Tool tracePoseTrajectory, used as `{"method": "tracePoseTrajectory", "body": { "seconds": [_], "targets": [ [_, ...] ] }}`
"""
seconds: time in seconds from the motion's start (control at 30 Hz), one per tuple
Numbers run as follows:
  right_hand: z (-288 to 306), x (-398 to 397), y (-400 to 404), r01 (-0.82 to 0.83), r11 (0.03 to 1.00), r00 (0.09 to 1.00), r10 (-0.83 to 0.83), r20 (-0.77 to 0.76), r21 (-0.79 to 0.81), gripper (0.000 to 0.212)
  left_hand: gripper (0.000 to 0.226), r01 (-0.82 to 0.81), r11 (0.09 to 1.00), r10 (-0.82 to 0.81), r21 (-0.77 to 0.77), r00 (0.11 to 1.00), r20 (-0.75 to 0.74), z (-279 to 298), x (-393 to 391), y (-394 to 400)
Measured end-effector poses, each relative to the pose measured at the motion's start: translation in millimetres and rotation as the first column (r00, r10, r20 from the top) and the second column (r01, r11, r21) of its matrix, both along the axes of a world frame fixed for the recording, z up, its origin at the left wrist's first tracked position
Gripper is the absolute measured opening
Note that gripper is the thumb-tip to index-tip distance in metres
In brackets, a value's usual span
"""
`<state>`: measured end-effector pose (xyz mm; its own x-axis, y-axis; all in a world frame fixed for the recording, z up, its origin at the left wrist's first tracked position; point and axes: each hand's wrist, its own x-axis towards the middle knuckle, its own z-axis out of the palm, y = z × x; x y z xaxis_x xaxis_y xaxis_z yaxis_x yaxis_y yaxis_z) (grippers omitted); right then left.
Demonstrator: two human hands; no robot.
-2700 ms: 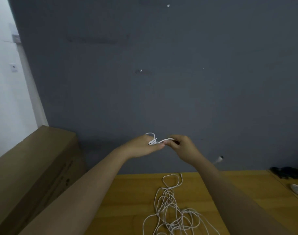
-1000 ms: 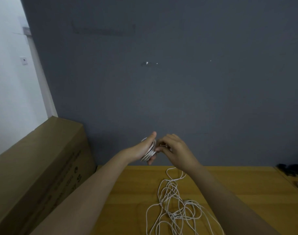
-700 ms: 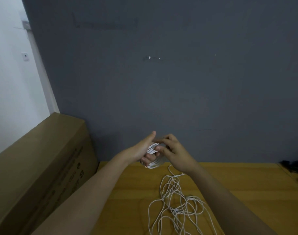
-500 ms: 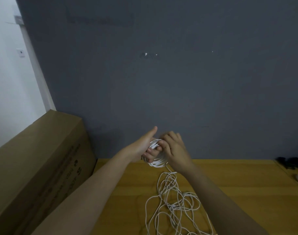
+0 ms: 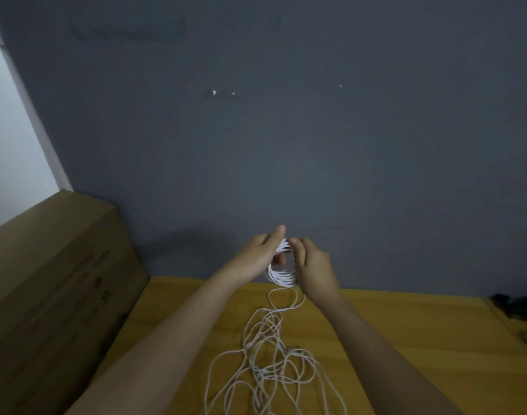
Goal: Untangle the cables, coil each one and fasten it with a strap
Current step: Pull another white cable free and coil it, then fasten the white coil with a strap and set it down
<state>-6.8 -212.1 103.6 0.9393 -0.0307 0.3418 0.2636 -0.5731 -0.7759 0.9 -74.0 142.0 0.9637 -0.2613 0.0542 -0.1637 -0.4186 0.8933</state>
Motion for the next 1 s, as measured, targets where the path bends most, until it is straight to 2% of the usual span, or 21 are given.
{"method": "tracePoseTrajectory", "body": {
  "seconds": [0.1, 0.17, 0.3, 0.47, 0.5, 0.57, 0.67, 0.73, 0.87, 1.0],
  "targets": [
    [-4, 2, -43, -0.023, 1.0, 0.999, 0.023, -0.029, -0.009, 0.027, 0.047, -0.025, 0.999, 0.025, -0.022, 1.0, -0.007, -8, -9, -41],
    [-9, 1, -65, -0.054, 0.998, 0.998, 0.055, -0.021, 0.032, 0.032, 0.041, -0.071, 0.997, 0.071, 0.003, 0.997, 0.029, -16, -13, -66],
    [-19, -2, -93, -0.045, 0.958, 0.992, 0.077, -0.102, 0.284, 0.043, 0.036, -0.111, 0.99, 0.103, 0.081, 0.989, 0.104, -35, -14, -102],
    [-37, -3, -104, 0.082, 0.851, 0.965, 0.063, -0.255, 0.518, 0.046, 0.032, -0.196, 0.959, 0.147, 0.205, 0.962, 0.23, -64, 0, -127],
    [-41, -4, -106, 0.104, 0.849, 0.961, 0.049, -0.273, 0.518, 0.044, 0.031, -0.207, 0.953, 0.152, 0.22, 0.958, 0.244, -71, 3, -132],
    [-54, -8, -111, 0.153, 0.895, 0.961, -0.036, -0.274, 0.419, 0.039, 0.031, -0.198, 0.948, 0.14, 0.251, 0.963, 0.228, -87, 9, -140],
    [-72, -11, -123, 0.193, 0.955, 0.967, -0.145, -0.21, 0.224, 0.034, 0.031, -0.174, 0.939, 0.113, 0.297, 0.971, 0.21, -105, 13, -156],
    [-81, -8, -135, 0.212, 0.966, 0.97, -0.19, -0.15, 0.147, 0.032, 0.031, -0.18, 0.937, 0.117, 0.299, 0.969, 0.219, -111, 12, -168],
    [-96, -8, -169, 0.176, 0.982, 0.979, -0.168, -0.115, 0.069, 0.027, 0.03, -0.1, 0.935, 0.057, 0.341, 0.989, 0.133, -116, 1, -194],
    [-111, -14, -218, 0.123, 0.992, 0.983, -0.118, -0.14, 0.022, 0.024, 0.03, 0.029, 0.961, -0.022, 0.276, 0.999, -0.029, -119, -12, -224]
  ]
}}
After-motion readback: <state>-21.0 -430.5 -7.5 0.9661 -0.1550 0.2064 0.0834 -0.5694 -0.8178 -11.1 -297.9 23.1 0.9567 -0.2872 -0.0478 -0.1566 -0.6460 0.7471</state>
